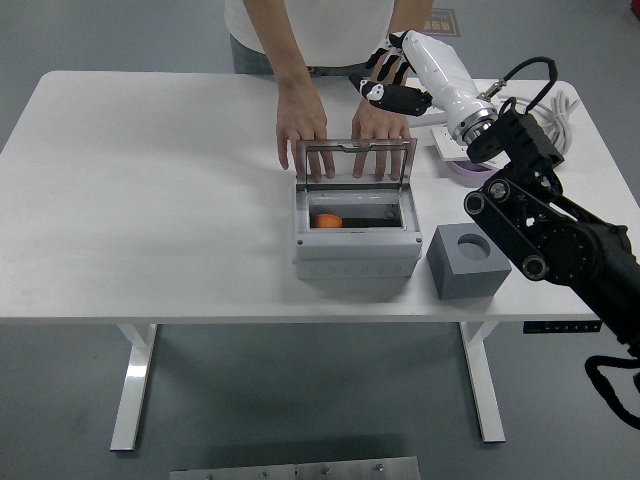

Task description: Fetch the battery,place it into the box,close the lid of the box

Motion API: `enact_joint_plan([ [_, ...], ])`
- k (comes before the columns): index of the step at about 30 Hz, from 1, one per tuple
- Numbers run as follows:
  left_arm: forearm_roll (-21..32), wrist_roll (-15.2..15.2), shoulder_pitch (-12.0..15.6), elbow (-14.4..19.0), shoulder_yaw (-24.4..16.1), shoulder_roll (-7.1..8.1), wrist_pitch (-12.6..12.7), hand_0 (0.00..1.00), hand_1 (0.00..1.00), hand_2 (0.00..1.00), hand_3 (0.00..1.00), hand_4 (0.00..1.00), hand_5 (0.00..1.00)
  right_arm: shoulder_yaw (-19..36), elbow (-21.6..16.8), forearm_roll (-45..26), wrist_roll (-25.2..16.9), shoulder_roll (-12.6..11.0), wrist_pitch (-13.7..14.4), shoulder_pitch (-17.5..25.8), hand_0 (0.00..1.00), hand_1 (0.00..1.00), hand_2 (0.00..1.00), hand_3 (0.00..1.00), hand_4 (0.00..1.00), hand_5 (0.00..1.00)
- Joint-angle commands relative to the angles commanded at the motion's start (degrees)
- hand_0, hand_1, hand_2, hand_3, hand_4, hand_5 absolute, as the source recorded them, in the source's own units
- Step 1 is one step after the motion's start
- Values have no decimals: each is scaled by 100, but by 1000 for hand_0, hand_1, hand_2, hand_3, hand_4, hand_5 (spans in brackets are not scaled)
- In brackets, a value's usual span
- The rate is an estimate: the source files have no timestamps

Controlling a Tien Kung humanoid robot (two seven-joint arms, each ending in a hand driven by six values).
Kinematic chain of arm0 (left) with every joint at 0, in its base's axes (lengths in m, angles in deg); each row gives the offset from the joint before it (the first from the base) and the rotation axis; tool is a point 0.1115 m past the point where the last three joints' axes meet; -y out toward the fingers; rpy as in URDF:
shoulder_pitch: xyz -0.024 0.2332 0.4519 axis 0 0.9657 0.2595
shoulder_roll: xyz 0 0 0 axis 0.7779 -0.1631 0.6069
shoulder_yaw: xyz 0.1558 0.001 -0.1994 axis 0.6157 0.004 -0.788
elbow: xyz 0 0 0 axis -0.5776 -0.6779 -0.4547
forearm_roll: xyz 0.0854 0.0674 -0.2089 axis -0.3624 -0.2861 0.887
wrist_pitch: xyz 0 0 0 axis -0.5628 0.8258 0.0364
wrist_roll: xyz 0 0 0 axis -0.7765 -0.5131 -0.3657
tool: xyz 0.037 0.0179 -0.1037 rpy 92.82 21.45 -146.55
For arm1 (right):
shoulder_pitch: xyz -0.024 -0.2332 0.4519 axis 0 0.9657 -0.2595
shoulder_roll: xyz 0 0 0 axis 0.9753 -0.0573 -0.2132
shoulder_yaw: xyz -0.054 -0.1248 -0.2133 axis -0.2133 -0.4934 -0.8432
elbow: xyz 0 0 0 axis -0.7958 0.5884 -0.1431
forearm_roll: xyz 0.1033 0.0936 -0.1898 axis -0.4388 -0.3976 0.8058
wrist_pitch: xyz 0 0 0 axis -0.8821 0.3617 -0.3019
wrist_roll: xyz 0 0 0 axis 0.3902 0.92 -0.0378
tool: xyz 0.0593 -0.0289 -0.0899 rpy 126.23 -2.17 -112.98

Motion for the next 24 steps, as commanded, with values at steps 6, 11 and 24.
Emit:
enact_joint_plan([
  [6,-34,8,-27,1,-20,-2,-13,632,698,573,541,500,2,-87,142,-56,-31,51,51,27,689,525,584,584,779,633],
  [11,-47,8,-61,2,-25,-10,-25,632,698,573,541,500,2,-217,259,-110,-11,94,61,41,692,525,586,579,792,685],
  [24,-102,27,-86,4,-60,-21,-60,632,698,573,541,500,2,-474,461,-240,113,139,-86,119,691,523,565,581,808,719],
])
